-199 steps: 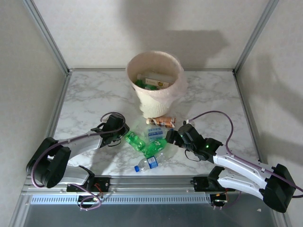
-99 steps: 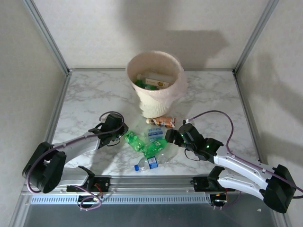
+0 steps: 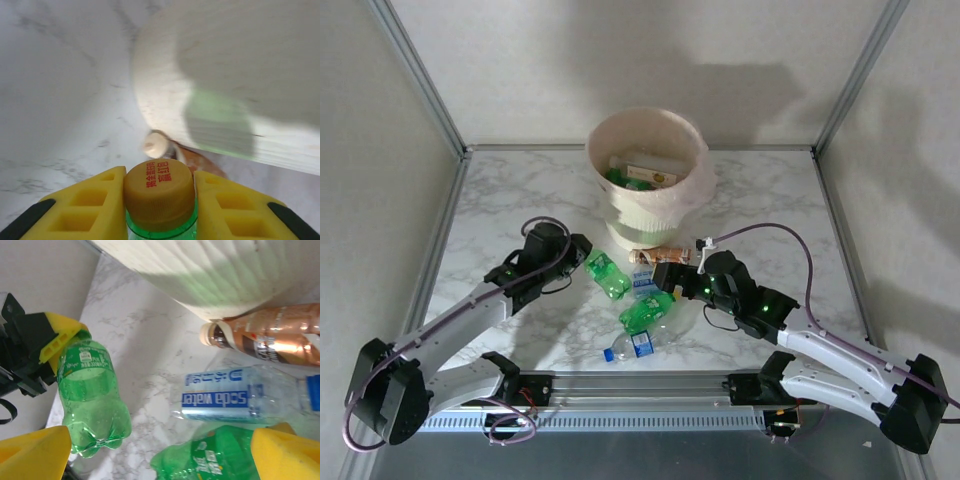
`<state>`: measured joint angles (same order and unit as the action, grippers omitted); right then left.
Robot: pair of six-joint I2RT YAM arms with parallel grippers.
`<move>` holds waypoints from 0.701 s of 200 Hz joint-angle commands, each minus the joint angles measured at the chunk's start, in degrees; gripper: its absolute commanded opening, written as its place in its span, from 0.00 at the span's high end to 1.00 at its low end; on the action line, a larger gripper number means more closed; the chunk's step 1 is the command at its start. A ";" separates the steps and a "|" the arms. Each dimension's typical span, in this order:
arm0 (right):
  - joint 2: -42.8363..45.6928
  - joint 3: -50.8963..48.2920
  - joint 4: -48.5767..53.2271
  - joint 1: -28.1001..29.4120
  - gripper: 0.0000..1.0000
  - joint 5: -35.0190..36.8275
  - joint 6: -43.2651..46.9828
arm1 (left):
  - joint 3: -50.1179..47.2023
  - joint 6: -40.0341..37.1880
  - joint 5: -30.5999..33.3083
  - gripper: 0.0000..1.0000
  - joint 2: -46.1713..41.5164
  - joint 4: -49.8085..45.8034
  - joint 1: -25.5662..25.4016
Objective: Put the plastic bottles in the bin
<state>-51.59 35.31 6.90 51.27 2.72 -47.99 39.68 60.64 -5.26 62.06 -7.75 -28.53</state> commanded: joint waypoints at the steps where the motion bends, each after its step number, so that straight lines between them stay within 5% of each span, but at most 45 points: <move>1: -0.14 2.17 -4.74 0.76 0.06 -3.66 1.62 | 4.03 -1.04 -2.95 0.69 -2.28 -1.85 -0.22; 140: -15.69 13.36 -12.63 8.00 0.02 -10.88 5.79 | 5.59 1.57 -13.48 0.68 -6.24 6.93 -0.55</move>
<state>-65.89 46.76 -3.64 57.80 -6.68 -43.40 43.83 60.93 -15.86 57.34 -5.17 -28.80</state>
